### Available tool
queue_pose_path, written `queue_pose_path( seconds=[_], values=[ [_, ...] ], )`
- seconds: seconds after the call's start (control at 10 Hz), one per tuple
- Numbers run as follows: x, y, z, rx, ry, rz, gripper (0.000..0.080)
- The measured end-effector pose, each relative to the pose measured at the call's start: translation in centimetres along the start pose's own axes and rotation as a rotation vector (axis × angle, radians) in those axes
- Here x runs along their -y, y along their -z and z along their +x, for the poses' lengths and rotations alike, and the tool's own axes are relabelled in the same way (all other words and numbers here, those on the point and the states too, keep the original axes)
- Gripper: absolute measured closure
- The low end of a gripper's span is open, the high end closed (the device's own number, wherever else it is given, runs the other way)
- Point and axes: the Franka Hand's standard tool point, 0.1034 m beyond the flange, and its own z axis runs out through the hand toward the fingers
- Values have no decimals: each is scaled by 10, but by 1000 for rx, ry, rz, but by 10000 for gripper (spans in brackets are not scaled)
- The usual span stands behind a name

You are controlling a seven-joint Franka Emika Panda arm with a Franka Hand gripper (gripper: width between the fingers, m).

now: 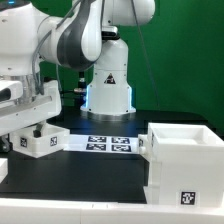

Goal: Assemble drawer

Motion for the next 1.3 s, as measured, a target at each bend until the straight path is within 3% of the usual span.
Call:
queue_pose_path(
  seconds=[0.1, 0.3, 0.4, 0.5, 0.6, 0.7, 0.8, 1.1, 1.2, 1.3],
  values=[
    [0, -1, -2, 1, -4, 2, 163],
    [0, -1, -2, 2, -5, 3, 516],
    [0, -2, -2, 2, -5, 3, 650],
    [0, -2, -3, 2, -5, 3, 650],
    [-1, -1, -2, 1, -4, 2, 764],
    [-2, 4, 7, 2, 33, 22, 764],
    [-6, 12, 28, -4, 76, 30, 764],
    [-6, 35, 98, -8, 187, 26, 764],
    [-8, 40, 100, -21, 218, 3, 764],
    [-7, 37, 96, -16, 205, 9, 764]
  ],
)
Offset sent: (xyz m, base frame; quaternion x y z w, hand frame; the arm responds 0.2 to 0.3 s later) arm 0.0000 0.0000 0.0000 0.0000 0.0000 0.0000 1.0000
